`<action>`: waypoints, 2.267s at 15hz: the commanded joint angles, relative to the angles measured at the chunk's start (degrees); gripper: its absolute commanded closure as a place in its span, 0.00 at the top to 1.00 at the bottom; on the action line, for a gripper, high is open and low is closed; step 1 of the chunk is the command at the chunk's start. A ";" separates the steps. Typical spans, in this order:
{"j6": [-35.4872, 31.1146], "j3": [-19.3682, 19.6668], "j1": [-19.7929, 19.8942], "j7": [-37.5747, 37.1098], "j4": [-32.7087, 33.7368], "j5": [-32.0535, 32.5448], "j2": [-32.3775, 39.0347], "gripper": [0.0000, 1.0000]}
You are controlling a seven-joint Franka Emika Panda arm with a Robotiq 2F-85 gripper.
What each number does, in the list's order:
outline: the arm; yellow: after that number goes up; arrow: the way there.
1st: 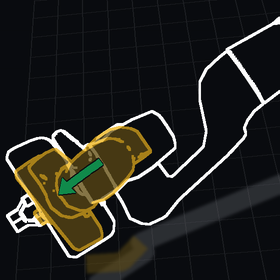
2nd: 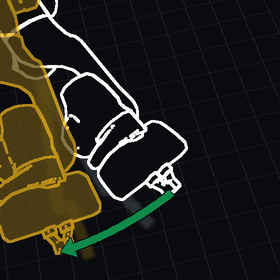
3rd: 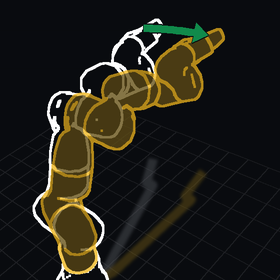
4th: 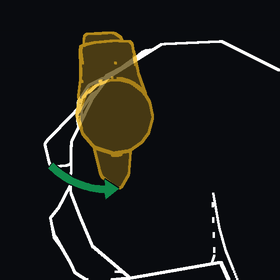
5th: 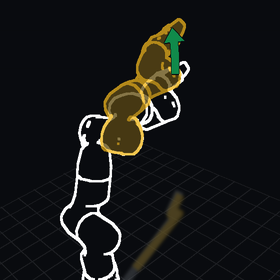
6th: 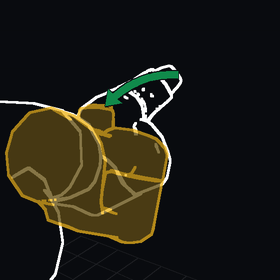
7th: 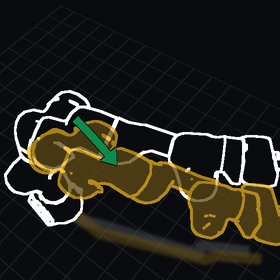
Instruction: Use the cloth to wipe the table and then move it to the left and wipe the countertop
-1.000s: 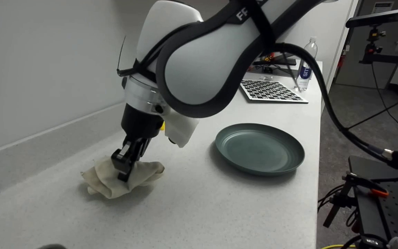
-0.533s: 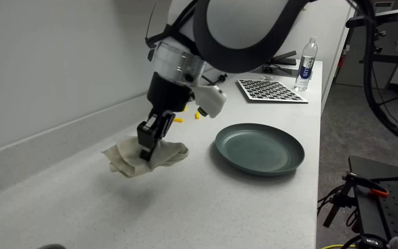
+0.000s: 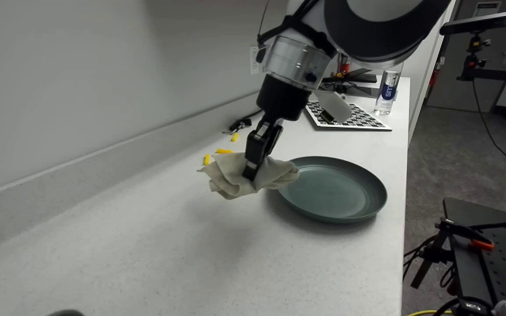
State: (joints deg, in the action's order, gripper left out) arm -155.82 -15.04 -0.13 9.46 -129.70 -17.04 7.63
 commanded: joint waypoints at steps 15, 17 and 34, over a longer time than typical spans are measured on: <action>-4.25 10.56 -1.72 -1.62 -14.40 -0.54 -9.31 0.03; -5.09 10.38 -2.14 -0.15 -14.31 -1.14 -8.81 0.03; -3.32 6.60 -2.02 -2.77 -10.21 6.52 0.67 0.03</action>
State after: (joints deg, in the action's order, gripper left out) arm -163.31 -7.83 -1.86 6.19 -139.75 -10.93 10.25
